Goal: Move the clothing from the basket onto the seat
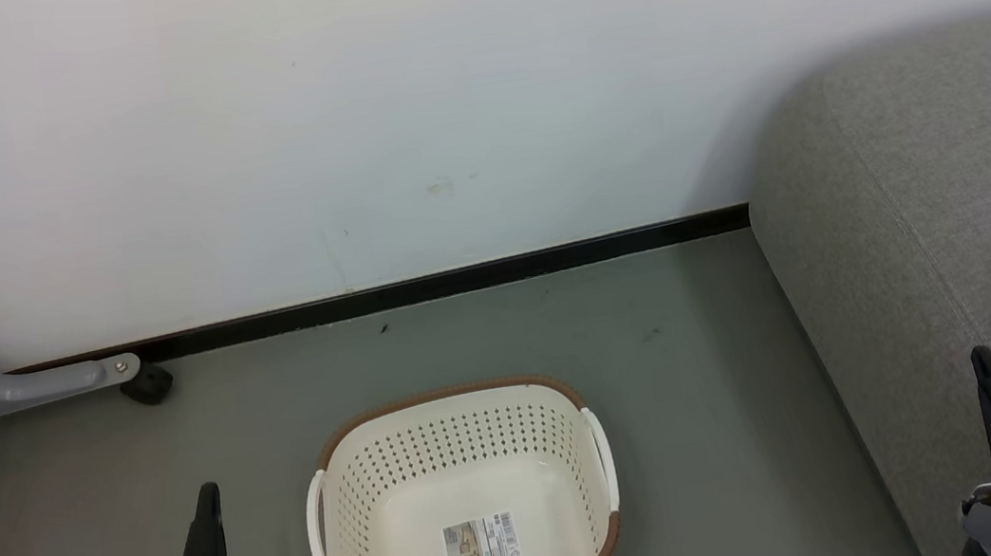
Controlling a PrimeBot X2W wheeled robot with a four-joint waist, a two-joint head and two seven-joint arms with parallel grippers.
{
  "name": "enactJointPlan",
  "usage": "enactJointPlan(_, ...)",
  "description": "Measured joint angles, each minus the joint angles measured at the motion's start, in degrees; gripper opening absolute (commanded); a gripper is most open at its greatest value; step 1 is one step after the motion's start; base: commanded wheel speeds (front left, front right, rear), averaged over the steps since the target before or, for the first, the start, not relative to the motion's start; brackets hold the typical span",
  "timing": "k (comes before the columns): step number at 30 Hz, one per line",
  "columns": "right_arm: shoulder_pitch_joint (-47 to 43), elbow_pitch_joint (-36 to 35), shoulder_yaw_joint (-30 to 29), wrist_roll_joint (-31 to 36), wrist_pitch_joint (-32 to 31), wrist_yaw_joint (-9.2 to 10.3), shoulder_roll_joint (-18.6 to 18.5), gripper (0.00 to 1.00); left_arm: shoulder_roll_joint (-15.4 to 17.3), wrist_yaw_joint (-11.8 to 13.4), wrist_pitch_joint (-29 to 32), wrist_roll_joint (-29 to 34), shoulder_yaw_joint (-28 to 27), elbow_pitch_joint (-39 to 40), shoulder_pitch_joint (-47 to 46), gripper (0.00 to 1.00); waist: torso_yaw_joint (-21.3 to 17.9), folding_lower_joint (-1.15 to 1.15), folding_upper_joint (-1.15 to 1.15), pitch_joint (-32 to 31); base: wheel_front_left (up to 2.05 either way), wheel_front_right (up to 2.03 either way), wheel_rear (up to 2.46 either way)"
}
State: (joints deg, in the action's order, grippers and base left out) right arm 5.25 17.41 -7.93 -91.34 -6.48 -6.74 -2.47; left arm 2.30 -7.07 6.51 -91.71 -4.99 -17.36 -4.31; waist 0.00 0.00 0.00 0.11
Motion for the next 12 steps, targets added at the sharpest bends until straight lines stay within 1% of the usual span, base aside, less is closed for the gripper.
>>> enactJointPlan(12,0.0,0.0,0.0,0.0,0.0,0.0,0.0,0.0,0.0,0.0,0.0,0.0,0.0,0.0,0.0,0.0,0.0,0.0,0.0,0.0,0.0,0.0,0.0)
